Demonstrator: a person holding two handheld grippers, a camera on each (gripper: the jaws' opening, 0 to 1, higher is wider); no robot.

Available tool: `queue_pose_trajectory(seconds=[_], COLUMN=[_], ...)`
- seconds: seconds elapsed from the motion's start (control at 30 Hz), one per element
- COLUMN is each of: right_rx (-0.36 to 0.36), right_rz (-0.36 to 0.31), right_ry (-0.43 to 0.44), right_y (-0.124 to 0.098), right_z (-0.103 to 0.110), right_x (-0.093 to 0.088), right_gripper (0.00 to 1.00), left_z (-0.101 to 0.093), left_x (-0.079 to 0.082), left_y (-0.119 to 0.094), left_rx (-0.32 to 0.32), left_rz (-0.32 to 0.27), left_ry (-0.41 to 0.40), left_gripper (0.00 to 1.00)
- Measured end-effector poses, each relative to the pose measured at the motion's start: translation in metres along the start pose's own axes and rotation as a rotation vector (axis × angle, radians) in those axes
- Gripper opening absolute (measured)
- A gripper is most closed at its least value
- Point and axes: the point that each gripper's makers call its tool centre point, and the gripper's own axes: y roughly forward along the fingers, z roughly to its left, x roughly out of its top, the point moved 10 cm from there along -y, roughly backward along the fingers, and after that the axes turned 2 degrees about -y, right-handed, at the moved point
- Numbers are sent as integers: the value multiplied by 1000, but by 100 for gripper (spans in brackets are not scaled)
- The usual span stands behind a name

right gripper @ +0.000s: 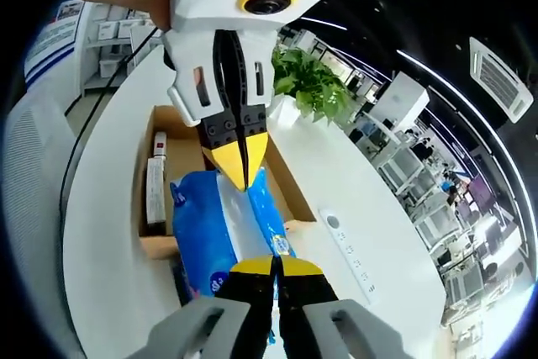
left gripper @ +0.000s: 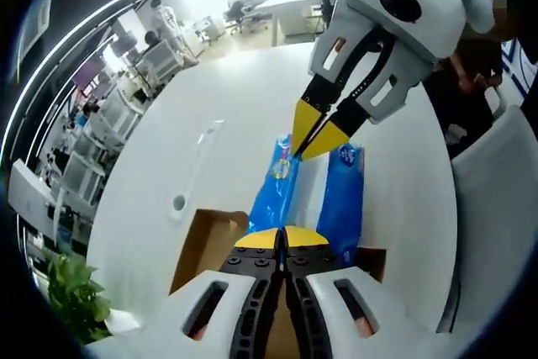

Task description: Operate the shoe box by opening the lid, removing the specified soft item, and placing it in the target area until the item is outside and the box remains undamaged.

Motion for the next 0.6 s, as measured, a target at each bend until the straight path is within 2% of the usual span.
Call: queue_pose_trajectory(seconds=[0.6], right_rx=[-16], right_rz=[18], right_ry=[55], right_y=[-13], right_z=[-5], right_x=[-17], right_gripper=[0], left_z=[-3], left_x=[17], left_y=[14], left_rx=[-32], left_rz=[-12], left_ry=[7], left_gripper=[0])
